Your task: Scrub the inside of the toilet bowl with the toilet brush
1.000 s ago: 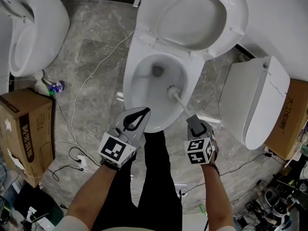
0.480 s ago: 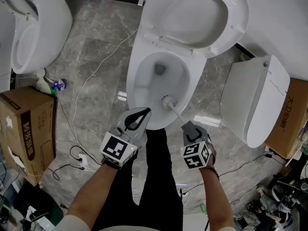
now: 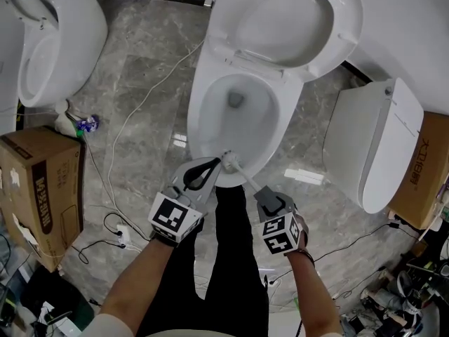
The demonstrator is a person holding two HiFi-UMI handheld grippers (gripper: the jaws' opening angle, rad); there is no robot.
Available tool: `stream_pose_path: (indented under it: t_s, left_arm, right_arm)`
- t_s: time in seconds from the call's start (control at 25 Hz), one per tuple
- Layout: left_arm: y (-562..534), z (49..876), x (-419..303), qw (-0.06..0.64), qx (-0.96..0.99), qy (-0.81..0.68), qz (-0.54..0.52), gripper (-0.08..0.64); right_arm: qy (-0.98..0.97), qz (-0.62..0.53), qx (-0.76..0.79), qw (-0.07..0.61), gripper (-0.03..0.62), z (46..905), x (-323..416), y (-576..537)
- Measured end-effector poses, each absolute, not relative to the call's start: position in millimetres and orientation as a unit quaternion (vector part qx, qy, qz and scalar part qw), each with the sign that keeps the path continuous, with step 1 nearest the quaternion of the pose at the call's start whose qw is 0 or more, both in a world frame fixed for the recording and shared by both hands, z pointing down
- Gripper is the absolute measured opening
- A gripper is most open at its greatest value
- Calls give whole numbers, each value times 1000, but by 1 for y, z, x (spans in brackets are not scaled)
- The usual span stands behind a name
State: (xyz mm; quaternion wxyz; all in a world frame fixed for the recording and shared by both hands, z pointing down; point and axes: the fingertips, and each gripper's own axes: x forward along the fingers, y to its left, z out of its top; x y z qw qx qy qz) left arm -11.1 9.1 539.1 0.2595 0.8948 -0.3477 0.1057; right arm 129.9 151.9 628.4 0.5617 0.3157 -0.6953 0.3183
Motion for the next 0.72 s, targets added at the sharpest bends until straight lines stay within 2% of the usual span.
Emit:
stream_pose_path:
  t_s: [0.24, 0.72]
  left_arm:
    - [13, 539, -13, 261, 894, -348, 109, 6]
    - [19, 554, -15, 258, 892, -350, 121, 6]
  right_arm:
    - [-711, 371, 325, 501, 166, 633, 97, 155]
    - [-733, 394, 344, 435, 167, 652, 63, 135]
